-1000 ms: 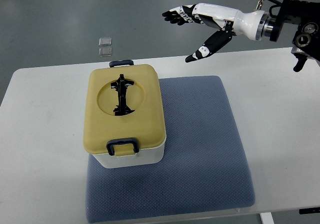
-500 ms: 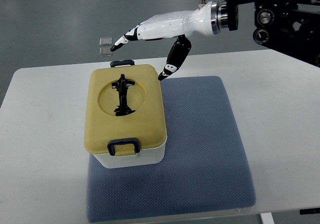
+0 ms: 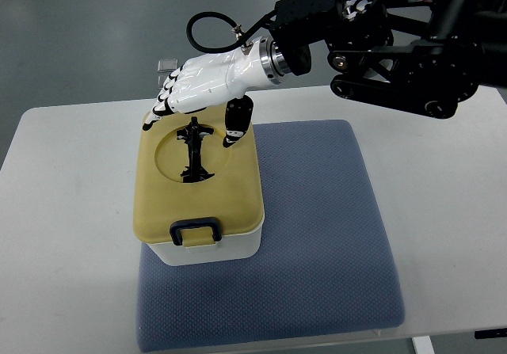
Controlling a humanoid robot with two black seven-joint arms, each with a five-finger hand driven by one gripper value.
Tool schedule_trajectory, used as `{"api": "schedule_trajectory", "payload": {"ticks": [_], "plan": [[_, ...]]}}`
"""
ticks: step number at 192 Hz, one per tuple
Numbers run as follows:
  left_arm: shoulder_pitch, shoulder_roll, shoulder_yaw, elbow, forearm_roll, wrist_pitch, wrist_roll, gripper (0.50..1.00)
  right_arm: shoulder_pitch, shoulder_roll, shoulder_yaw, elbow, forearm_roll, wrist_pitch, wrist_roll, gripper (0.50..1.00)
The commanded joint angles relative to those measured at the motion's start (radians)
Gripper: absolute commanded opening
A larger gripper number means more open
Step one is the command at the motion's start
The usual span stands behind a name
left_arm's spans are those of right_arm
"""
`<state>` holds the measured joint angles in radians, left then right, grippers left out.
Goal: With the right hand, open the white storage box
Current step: 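Close the right hand fingers around the black handle on the lid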
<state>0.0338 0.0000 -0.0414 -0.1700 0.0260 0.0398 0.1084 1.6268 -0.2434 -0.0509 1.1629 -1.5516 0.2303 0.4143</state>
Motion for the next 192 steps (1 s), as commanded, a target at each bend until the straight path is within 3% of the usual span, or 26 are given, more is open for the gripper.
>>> {"api": "schedule_trajectory", "payload": {"ticks": [1, 61, 140, 180, 192], "plan": [[0.0, 0.0, 0.0, 0.0, 0.0, 0.0, 0.001, 1.0, -0.004, 0.006, 0.0, -0.006, -0.004, -0.009, 0.0, 0.934], [0.0, 0.0, 0.0, 0.0, 0.0, 0.0, 0.001, 1.0, -0.047, 0.038, 0.0, -0.031, -0.038, -0.065, -0.002, 0.932], [0.0, 0.0, 0.0, 0.0, 0.0, 0.0, 0.001, 1.0, -0.068, 0.044, 0.003, -0.048, -0.048, -0.082, 0.018, 0.928], [0.0, 0.0, 0.0, 0.0, 0.0, 0.0, 0.001, 1.0, -0.084, 0.047, 0.002, -0.066, -0.048, -0.083, 0.015, 0.862], [0.0, 0.0, 0.0, 0.0, 0.0, 0.0, 0.001, 1.0, -0.085, 0.047, 0.003, -0.071, -0.05, -0.083, 0.015, 0.819]]}}
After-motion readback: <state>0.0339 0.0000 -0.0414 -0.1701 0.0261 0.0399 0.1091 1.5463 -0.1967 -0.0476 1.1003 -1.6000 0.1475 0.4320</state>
